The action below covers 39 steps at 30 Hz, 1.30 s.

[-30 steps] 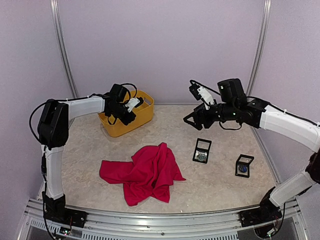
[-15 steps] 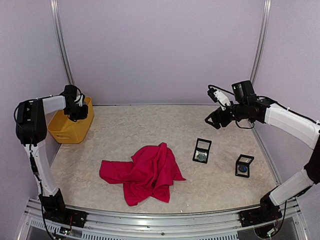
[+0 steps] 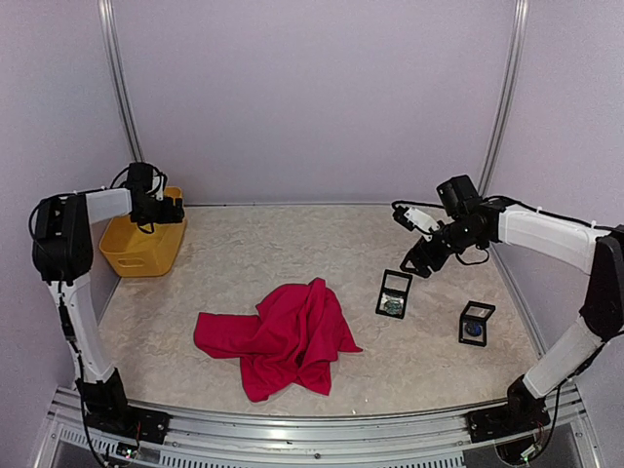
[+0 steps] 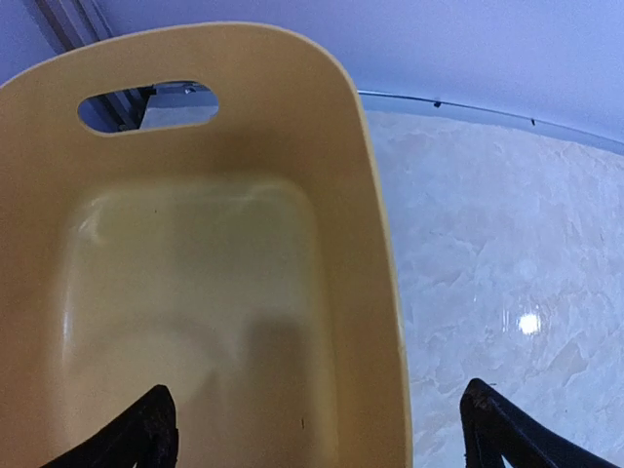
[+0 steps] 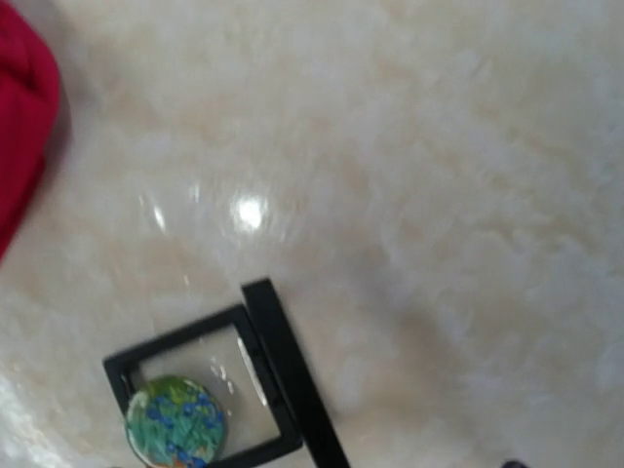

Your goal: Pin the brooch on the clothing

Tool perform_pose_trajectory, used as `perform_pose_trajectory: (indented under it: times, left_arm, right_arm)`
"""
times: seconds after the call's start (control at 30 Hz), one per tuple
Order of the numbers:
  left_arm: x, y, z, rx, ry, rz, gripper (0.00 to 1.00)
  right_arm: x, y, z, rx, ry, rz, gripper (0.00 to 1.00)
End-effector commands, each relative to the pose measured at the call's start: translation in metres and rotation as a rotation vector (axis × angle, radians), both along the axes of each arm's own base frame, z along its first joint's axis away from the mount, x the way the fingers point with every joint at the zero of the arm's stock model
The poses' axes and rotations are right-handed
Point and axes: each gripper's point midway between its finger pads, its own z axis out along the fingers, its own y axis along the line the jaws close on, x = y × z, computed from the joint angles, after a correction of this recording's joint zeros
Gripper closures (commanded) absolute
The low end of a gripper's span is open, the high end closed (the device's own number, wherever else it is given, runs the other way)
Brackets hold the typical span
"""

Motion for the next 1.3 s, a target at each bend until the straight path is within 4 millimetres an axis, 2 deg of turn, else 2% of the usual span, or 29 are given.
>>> perform_pose_trajectory:
  times: [0.0, 0.03, 0.07, 0.1, 0.13, 0.2, 0.27, 0.33, 0.43, 0.5, 0.57, 0.67, 0.77, 0.9, 1.1, 1.27]
  left_arm:
    - [-0.021, -0.014, 0.135, 0.208, -0.483, 0.129, 0.01]
    - [-0.046, -0.013, 0.155, 0.281, -0.597, 0.222, 0.01]
    - [-0.074, -0.026, 0.199, 0.28, -0.78, 0.225, 0.01]
    - [-0.095, -0.044, 0.223, 0.264, -0.895, 0.165, 0.01]
    - [-0.119, -0.064, 0.259, 0.229, -0.999, 0.086, 0.01]
    - [-0.134, -0.105, 0.281, 0.189, -1.001, -0.086, 0.01]
    - [-0.14, -0.144, 0.275, 0.135, -0.889, -0.215, 0.01]
    - [-0.151, -0.184, 0.254, 0.055, -0.786, -0.357, 0.02]
    - [-0.184, -0.233, 0.211, -0.021, -0.69, -0.518, 0.02]
    - [-0.214, -0.254, 0.195, -0.045, -0.675, -0.578, 0.01]
    - [-0.236, -0.26, 0.174, -0.073, -0.638, -0.613, 0.01]
    - [-0.253, -0.259, 0.166, -0.113, -0.612, -0.614, 0.01]
    - [-0.265, -0.25, 0.175, -0.169, -0.634, -0.588, 0.02]
    - [-0.273, -0.242, 0.174, -0.194, -0.626, -0.57, 0.01]
    - [-0.275, -0.235, 0.161, -0.207, -0.58, -0.527, 0.02]
    - [-0.271, -0.235, 0.15, -0.215, -0.53, -0.501, 0.02]
  right_arm:
    - [0.0, -0.008, -0.033, -0.084, 0.055, 0.033, 0.24]
    - [0.004, -0.006, -0.037, -0.095, 0.052, 0.046, 0.28]
    - [0.007, -0.003, -0.039, -0.097, 0.053, 0.068, 0.32]
    - [0.008, 0.0, -0.042, -0.097, 0.053, 0.09, 0.34]
    - [0.009, 0.003, -0.045, -0.092, 0.051, 0.118, 0.35]
    - [0.009, 0.012, -0.048, -0.064, 0.05, 0.156, 0.36]
    - [0.01, 0.016, -0.055, -0.058, 0.055, 0.16, 0.38]
    - [0.013, 0.015, -0.063, -0.066, 0.066, 0.151, 0.41]
    - [0.013, 0.017, -0.076, -0.068, 0.095, 0.158, 0.47]
    - [0.012, 0.018, -0.085, -0.075, 0.123, 0.161, 0.54]
    - [0.012, 0.018, -0.09, -0.08, 0.136, 0.16, 0.6]
    - [0.014, 0.018, -0.09, -0.078, 0.135, 0.155, 0.78]
    - [0.018, 0.02, -0.084, -0.063, 0.11, 0.143, 0.89]
    - [0.022, 0.018, -0.084, -0.061, 0.106, 0.115, 0.99]
    - [0.042, 0.005, -0.083, -0.056, 0.116, 0.015, 1.0]
    - [0.081, -0.039, -0.08, -0.033, 0.137, -0.2, 1.0]
